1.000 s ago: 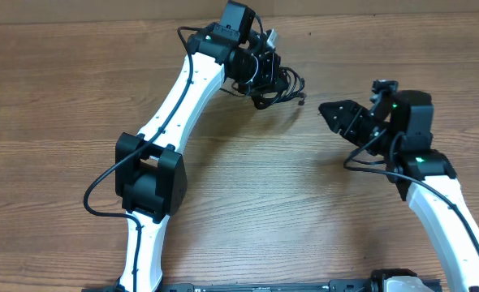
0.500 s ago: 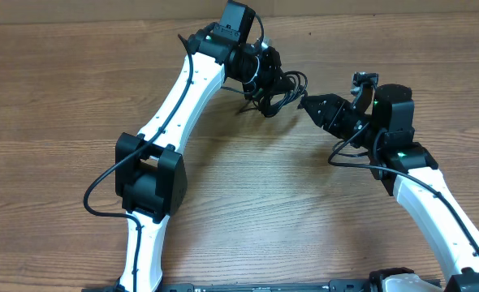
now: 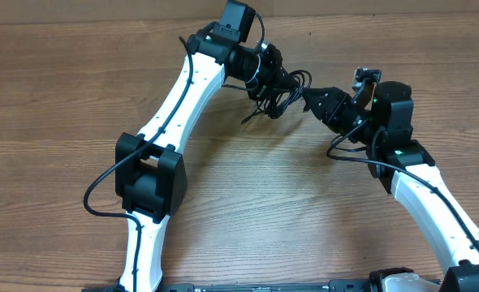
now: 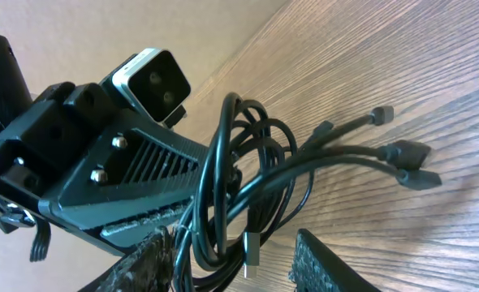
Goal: Untangle cables
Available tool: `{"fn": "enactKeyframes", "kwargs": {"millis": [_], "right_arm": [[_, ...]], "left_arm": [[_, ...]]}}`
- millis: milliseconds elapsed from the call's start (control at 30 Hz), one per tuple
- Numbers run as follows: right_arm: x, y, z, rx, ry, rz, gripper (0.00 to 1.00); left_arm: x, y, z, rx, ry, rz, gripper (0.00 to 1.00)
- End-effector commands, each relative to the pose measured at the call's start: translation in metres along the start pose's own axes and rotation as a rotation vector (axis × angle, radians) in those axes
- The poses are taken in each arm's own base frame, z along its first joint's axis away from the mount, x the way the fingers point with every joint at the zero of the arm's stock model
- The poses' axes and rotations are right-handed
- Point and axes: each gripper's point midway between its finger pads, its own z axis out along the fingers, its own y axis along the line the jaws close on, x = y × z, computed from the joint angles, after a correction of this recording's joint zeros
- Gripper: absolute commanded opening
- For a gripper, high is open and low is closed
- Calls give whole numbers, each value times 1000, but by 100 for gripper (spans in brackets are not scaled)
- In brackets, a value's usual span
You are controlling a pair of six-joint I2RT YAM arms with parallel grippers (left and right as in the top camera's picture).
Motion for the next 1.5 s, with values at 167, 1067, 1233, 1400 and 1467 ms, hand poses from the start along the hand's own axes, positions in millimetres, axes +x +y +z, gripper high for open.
{"fn": "enactKeyframes", "kwargs": {"millis": [167,1067,1233,1400,1467], "right_arm": [[9,20,7,-35,26,-26,46],[4,-5,15,140,-63,-207,4],[7,-12,15,171,-50,-260,4],[9,-12,15,167,-41,-248,4],[9,-12,15,166,-43,-220,4]], "left_arm": [[12,-30,-13,63,-8,-143,4],[-12,-26,-14,34,-154,-157,4],[-35,-17,-19,-49,-284,123,10],[-34,-18,-21,-85,-259,487,55],[-31,-19,-22,-81,-238,590,62]]}}
